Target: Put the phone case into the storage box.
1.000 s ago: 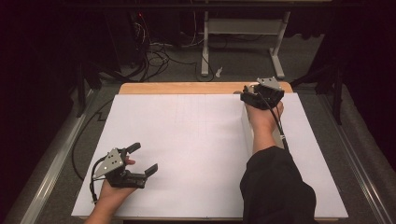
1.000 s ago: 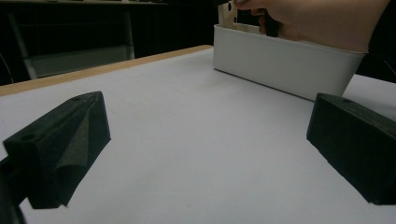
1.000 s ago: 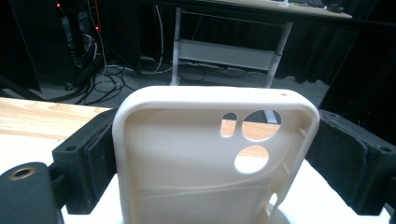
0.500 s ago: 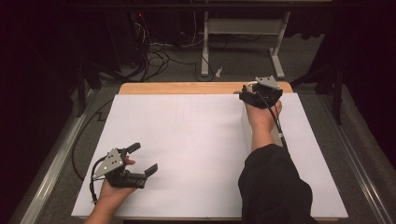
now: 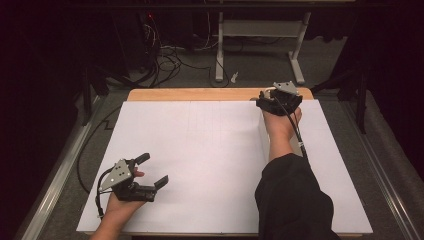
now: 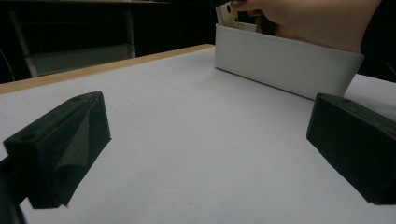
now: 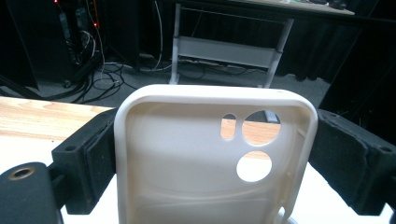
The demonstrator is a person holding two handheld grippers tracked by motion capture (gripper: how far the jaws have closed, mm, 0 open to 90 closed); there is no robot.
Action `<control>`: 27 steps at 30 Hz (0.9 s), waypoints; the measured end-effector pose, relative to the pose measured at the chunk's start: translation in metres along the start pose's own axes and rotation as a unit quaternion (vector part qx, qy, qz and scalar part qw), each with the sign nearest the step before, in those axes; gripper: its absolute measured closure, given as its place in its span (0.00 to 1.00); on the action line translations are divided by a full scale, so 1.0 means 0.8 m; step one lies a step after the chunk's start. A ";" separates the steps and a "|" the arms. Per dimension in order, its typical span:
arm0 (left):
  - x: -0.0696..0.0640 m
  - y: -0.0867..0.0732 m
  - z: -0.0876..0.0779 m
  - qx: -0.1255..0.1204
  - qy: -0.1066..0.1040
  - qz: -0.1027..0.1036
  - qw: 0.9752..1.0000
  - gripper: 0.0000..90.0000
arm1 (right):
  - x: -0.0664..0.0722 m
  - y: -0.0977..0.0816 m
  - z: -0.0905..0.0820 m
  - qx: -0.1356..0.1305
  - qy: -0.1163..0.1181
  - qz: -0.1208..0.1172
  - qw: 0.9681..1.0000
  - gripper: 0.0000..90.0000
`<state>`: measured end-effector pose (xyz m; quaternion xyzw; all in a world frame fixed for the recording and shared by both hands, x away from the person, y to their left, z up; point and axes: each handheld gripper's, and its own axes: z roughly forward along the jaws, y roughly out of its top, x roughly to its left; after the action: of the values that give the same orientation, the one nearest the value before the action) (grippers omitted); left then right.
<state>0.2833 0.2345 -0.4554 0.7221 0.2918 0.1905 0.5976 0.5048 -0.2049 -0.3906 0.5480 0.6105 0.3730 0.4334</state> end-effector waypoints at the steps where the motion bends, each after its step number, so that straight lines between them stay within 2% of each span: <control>1: 0.000 0.000 0.000 0.000 0.000 0.000 1.000 0.01 | 0.000 0.000 0.000 0.001 0.001 0.000 1.000 0.10; 11: 0.000 0.000 0.000 0.001 0.000 0.002 1.000 0.01 | -0.001 0.000 0.000 0.001 0.002 0.001 1.000 0.09; 18: 0.000 0.000 0.000 0.002 0.000 0.002 1.000 0.01 | -0.001 0.000 0.003 0.003 0.007 0.000 1.000 0.00; 27: -0.001 0.000 0.001 0.006 0.000 0.002 1.000 0.01 | 0.000 0.001 -0.001 0.005 0.015 -0.005 1.000 0.00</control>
<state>0.2834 0.2336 -0.4558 0.7262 0.2913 0.1898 0.5931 0.5041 -0.2045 -0.3892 0.5416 0.6214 0.3764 0.4229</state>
